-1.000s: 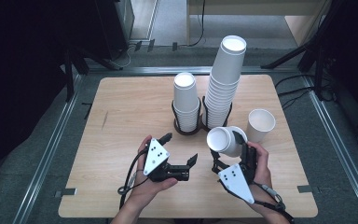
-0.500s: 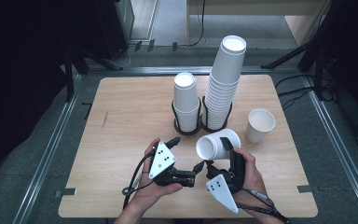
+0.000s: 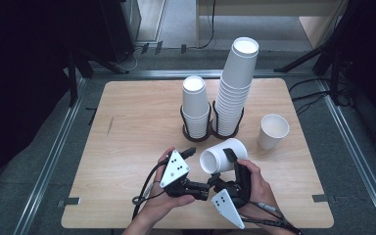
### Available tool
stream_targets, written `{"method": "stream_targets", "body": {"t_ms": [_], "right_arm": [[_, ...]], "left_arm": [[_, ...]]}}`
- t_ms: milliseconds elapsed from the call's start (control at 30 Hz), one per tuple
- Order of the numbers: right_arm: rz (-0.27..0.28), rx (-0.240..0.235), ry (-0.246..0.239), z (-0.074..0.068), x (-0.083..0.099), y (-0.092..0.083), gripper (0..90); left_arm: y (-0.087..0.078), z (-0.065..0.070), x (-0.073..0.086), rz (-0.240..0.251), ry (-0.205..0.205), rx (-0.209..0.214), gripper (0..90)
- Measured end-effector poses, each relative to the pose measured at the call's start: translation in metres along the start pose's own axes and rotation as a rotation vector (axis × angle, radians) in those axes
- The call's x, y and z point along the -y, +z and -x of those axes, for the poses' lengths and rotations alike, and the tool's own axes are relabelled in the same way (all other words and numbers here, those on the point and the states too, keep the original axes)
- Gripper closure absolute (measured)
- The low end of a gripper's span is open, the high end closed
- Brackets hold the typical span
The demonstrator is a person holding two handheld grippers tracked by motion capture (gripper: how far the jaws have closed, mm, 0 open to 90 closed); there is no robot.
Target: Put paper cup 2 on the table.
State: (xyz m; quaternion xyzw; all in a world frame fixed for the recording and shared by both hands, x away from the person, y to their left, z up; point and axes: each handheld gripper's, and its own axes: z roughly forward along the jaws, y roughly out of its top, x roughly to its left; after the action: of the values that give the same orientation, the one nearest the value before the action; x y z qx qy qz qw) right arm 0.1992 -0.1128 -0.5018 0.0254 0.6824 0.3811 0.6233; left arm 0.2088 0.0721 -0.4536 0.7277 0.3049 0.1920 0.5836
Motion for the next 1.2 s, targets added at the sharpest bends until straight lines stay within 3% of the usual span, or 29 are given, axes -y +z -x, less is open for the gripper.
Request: {"method": "stream_targets", "body": {"t_ms": [500, 567, 933, 1200], "right_arm": [[0.035, -0.029, -0.038, -0.0045, -0.0052, -0.0026, 20.9], [0.043, -0.032, -0.053, -0.0062, -0.0069, -0.0030, 20.8], [0.053, -0.043, -0.075, -0.0072, -0.0083, -0.0040, 20.8], [0.057, -0.034, -0.074, -0.0067, -0.0093, -0.0043, 20.7]], "left_arm": [[0.0031, 0.0034, -0.0008, -0.034, -0.014, 0.014, 5.9], [0.0039, 0.0047, -0.0008, -0.044, -0.002, 0.003, 6.0], [0.0046, 0.0056, -0.0010, -0.053, -0.010, -0.019, 12.9], [0.0047, 0.0060, -0.0014, -0.062, -0.014, -0.017, 14.3]]}}
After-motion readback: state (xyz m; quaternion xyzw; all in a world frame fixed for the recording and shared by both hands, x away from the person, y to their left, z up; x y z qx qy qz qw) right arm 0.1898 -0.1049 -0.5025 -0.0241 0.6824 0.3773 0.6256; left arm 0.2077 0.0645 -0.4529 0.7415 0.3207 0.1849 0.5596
